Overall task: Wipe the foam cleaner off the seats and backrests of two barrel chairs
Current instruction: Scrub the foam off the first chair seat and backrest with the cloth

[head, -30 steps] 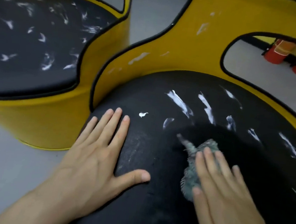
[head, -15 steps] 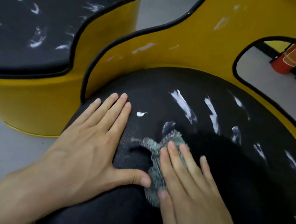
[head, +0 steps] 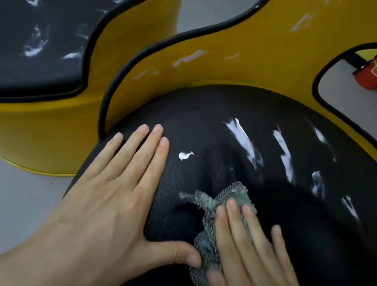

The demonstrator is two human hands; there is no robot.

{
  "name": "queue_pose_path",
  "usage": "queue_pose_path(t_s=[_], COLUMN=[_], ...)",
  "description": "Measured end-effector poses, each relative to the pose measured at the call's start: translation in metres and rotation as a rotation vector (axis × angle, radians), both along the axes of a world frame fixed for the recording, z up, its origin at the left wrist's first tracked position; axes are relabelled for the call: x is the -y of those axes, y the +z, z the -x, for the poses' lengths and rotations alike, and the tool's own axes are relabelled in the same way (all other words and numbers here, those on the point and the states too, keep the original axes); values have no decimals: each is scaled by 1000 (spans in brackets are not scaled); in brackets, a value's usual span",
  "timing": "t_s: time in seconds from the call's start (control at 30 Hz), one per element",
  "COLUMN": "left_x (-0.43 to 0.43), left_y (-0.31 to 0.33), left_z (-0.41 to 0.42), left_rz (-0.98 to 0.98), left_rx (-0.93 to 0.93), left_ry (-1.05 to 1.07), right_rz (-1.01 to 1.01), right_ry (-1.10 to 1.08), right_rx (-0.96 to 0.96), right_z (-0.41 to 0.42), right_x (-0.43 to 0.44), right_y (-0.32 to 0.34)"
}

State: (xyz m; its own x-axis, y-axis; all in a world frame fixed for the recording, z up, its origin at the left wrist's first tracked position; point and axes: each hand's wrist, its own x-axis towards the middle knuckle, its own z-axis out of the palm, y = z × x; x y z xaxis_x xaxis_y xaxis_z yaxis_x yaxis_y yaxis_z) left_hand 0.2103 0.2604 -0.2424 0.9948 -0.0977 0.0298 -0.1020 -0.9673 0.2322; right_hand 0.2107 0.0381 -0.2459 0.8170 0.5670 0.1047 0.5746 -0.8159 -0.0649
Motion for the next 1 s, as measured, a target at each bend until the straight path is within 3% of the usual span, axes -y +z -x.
queue_pose_path(t_s=[0.07,0.27,0.57,0.77,1.0], left_x=[0,0,-1,0,0], left_y=[-1,-3,-5,-4,-1], left_z=[-1,0,-1,-1,2], left_rz=[10,8,15,-6,-8], left_rx=[10,8,22,10,24], left_ry=[3,4,-4,1,11], right_rz=[-3,39,46,68,45], right_ry=[4,-88,-44,-94,-73], right_rx=[53,-108,-46,-208,-127], right_z=[-6,-57,-13,-65,2], right_x=[-3,-41,-14,-47,-7], right_y=[1,19,9,29,15])
